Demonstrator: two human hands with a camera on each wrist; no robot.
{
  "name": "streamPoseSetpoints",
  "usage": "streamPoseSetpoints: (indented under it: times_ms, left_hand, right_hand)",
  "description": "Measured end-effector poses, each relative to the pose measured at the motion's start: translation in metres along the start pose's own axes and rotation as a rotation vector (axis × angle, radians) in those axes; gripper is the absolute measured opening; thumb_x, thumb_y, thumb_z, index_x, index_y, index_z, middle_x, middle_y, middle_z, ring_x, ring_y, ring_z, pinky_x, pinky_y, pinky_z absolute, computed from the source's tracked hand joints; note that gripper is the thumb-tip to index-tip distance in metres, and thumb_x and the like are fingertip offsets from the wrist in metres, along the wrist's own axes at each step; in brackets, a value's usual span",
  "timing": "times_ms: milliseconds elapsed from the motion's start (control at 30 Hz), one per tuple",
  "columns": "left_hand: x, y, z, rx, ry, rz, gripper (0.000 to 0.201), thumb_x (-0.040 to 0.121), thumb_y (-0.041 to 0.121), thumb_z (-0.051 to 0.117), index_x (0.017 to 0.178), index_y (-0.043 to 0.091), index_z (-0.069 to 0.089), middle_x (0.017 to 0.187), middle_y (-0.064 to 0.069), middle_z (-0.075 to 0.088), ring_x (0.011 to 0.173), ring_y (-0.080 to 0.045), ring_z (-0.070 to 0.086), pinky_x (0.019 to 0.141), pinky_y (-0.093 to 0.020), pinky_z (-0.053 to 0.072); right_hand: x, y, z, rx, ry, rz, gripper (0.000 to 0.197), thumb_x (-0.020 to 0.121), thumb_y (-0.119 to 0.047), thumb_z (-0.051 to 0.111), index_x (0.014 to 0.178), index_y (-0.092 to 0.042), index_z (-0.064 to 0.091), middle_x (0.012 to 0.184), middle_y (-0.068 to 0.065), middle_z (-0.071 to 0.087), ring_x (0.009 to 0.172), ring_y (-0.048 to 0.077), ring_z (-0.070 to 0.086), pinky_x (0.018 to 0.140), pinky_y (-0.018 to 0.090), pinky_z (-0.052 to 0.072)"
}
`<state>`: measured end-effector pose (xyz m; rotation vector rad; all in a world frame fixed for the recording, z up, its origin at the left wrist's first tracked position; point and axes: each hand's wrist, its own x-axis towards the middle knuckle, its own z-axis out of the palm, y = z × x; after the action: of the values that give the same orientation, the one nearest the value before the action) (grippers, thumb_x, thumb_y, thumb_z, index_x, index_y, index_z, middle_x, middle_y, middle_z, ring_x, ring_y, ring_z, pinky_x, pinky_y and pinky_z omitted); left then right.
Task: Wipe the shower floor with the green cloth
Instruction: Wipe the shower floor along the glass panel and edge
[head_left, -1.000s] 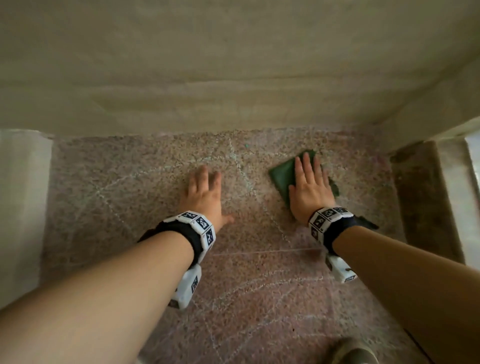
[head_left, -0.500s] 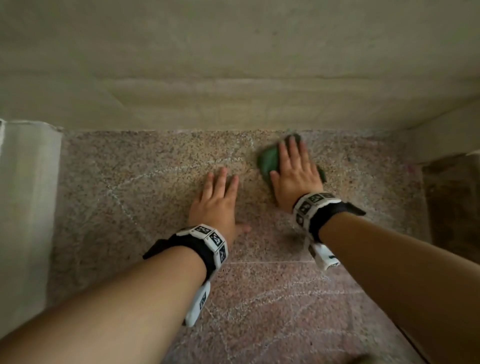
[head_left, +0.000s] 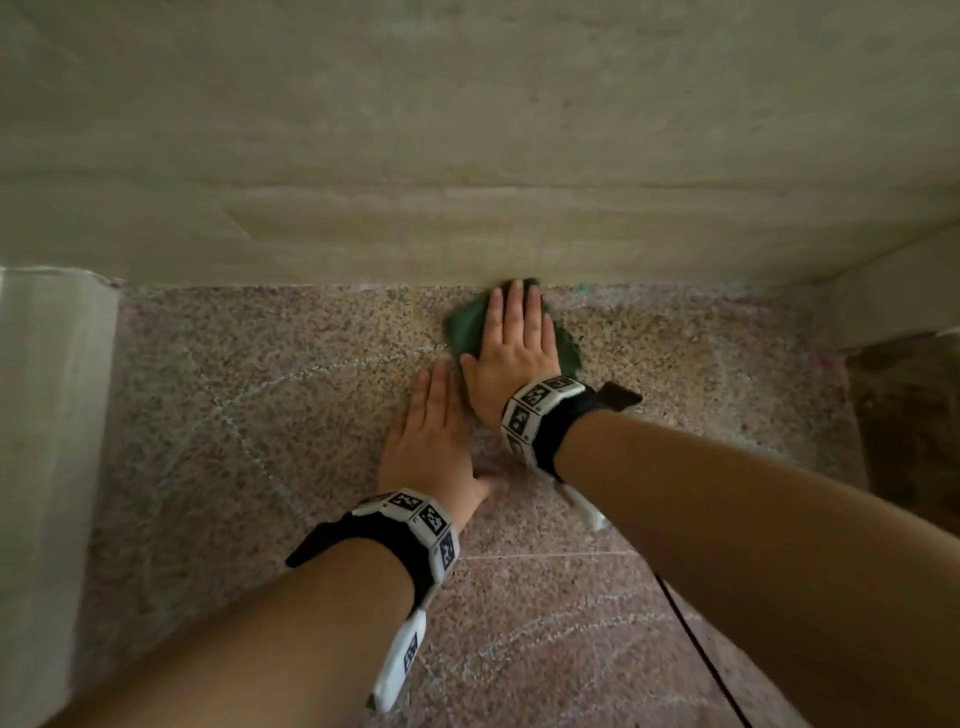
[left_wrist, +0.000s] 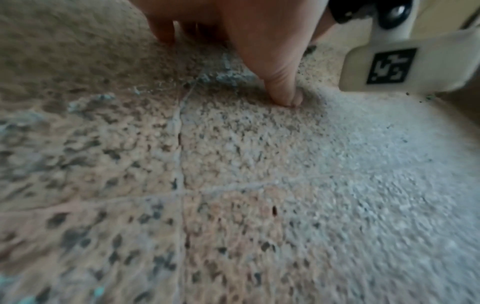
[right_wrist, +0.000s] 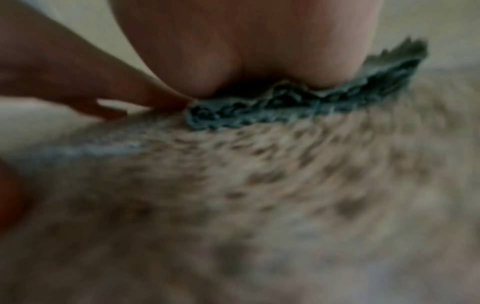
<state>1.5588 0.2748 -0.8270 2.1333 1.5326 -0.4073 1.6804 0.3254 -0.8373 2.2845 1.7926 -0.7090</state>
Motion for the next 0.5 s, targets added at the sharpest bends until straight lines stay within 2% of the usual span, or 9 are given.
streamPoseSetpoints:
  times_ms: [100, 167, 200, 233, 333, 433, 500]
  left_hand:
    - [0.0, 0.001, -0.003, 0.029, -0.041, 0.002, 0.133, 0.073, 0.076, 0.061, 0.151, 0.01, -0.023, 0.159, -0.003, -0.029, 0.149, -0.02, -0.02, 0.123, -0.038, 0.002]
    - [-0.002, 0.003, -0.005, 0.033, -0.075, -0.009, 0.131, 0.074, 0.076, 0.059, 0.15, 0.01, -0.026, 0.154, -0.002, -0.038, 0.147, -0.02, -0.023, 0.123, -0.038, 0.003]
    - [-0.002, 0.003, -0.006, 0.04, -0.083, -0.01, 0.131, 0.075, 0.076, 0.058, 0.149, 0.01, -0.027, 0.15, -0.001, -0.042, 0.147, -0.02, -0.025, 0.123, -0.038, 0.004]
    - [-0.001, 0.003, -0.008, 0.039, -0.086, -0.009, 0.13, 0.076, 0.075, 0.057, 0.148, 0.009, -0.028, 0.148, -0.001, -0.044, 0.146, -0.02, -0.026, 0.123, -0.039, 0.004]
    - [-0.003, 0.003, -0.009, 0.038, -0.101, -0.003, 0.127, 0.078, 0.075, 0.056, 0.148, 0.009, -0.028, 0.147, -0.002, -0.045, 0.146, -0.021, -0.027, 0.123, -0.04, 0.004]
    - [-0.005, 0.005, -0.01, 0.045, -0.093, -0.012, 0.127, 0.08, 0.072, 0.058, 0.148, 0.009, -0.028, 0.151, -0.003, -0.042, 0.146, -0.022, -0.027, 0.123, -0.039, 0.002]
    - [-0.005, 0.006, -0.009, 0.037, -0.069, -0.012, 0.128, 0.08, 0.067, 0.063, 0.149, 0.008, -0.026, 0.154, -0.003, -0.039, 0.147, -0.021, -0.026, 0.123, -0.039, 0.002]
  right_hand:
    - [0.002, 0.018, -0.009, -0.129, -0.012, -0.181, 0.078, 0.1, -0.051, 0.025, 0.153, -0.011, -0.015, 0.161, 0.011, -0.02, 0.148, 0.03, -0.019, 0.12, 0.043, -0.007]
    - [0.0, 0.044, -0.01, -0.13, 0.004, -0.218, 0.074, 0.1, -0.052, 0.022, 0.154, -0.017, -0.014, 0.162, 0.003, -0.019, 0.149, 0.025, -0.018, 0.121, 0.04, -0.006]
    - [-0.002, 0.06, -0.011, -0.092, 0.036, -0.136, 0.073, 0.1, -0.052, 0.022, 0.155, -0.019, -0.014, 0.162, 0.001, -0.019, 0.149, 0.023, -0.018, 0.121, 0.04, -0.006]
    - [-0.004, 0.076, -0.011, -0.033, 0.072, 0.01, 0.074, 0.1, -0.052, 0.022, 0.155, -0.018, -0.014, 0.162, 0.002, -0.02, 0.148, 0.023, -0.018, 0.121, 0.04, -0.005]
    - [-0.016, 0.108, -0.012, 0.133, 0.107, 0.436, 0.078, 0.099, -0.05, 0.026, 0.154, -0.011, -0.012, 0.162, 0.011, -0.017, 0.149, 0.029, -0.014, 0.122, 0.043, -0.002]
    - [-0.005, 0.093, -0.015, 0.227, 0.151, 0.612, 0.08, 0.099, -0.046, 0.032, 0.154, -0.005, -0.009, 0.161, 0.017, -0.014, 0.149, 0.033, -0.012, 0.121, 0.046, -0.003]
    - [0.009, 0.063, -0.021, 0.291, 0.149, 0.625, 0.083, 0.098, -0.046, 0.035, 0.153, -0.002, -0.01, 0.16, 0.019, -0.016, 0.148, 0.036, -0.014, 0.12, 0.047, -0.005]
